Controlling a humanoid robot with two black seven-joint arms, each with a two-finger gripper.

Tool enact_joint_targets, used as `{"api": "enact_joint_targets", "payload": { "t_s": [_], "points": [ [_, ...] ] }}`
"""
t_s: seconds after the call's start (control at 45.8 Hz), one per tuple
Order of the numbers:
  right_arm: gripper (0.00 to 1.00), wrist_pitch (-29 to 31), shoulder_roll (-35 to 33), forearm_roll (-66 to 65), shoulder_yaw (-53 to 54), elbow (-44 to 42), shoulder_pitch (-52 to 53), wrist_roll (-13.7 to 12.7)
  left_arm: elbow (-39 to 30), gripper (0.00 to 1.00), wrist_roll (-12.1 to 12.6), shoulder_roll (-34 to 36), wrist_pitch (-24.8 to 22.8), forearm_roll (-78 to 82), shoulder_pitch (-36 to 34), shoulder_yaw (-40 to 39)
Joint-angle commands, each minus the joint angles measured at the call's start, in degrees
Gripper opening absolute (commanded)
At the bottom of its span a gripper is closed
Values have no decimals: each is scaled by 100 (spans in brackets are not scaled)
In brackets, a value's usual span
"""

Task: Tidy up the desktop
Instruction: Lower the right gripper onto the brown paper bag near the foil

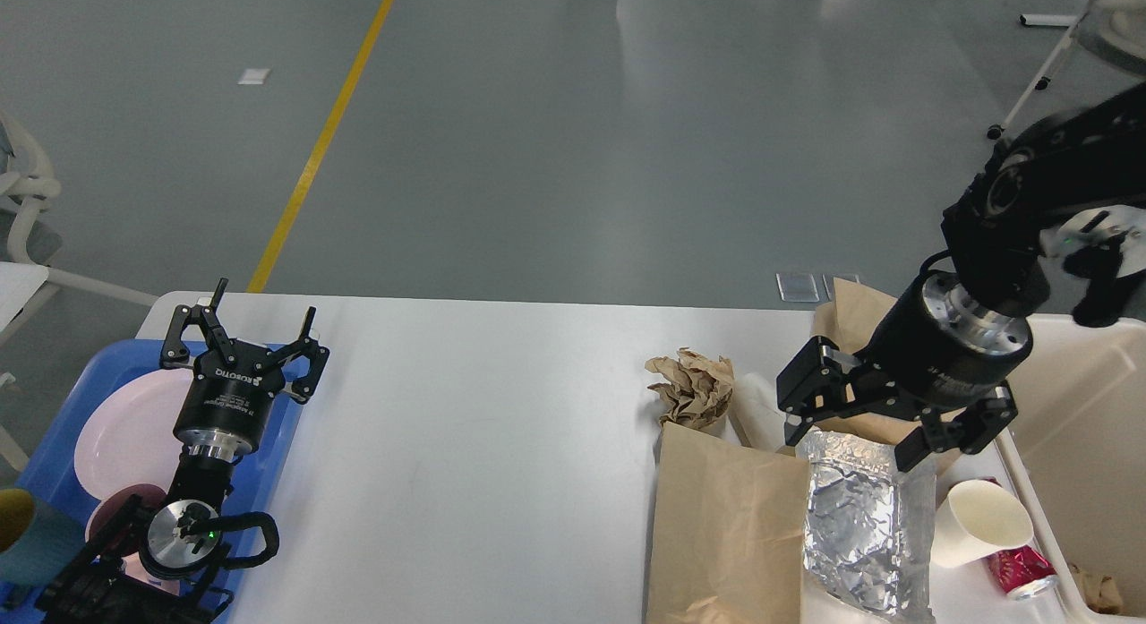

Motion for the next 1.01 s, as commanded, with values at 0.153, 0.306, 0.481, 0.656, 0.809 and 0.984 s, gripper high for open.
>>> {"api": "enact_joint_targets", "payload": {
  "t_s": [0.153,0.306,0.481,0.656,0.809,0.984],
  "points": [
    [98,-1937,166,-135,606,-394,-2547,50,0,96,0,-1,-8,0,0,1],
    [98,-2421,368,-284,695,-614,-3128,94,0,96,0,-1,-8,0,0,1],
    [98,-2632,561,-302,1037,-1159,-3805,120,0,96,9,-1,-8,0,0,1],
    [98,-2869,649,-276,1055,-1546,-4200,120,0,96,9,-1,-8,0,0,1],
    [98,-3247,983,-267,1055,-1854,-4613,94,0,96,0,-1,-8,0,0,1],
    [99,-3608,1116,-276,1073,-1872,-4807,58,0,96,9,-1,1,0,0,-8]
  ]
}}
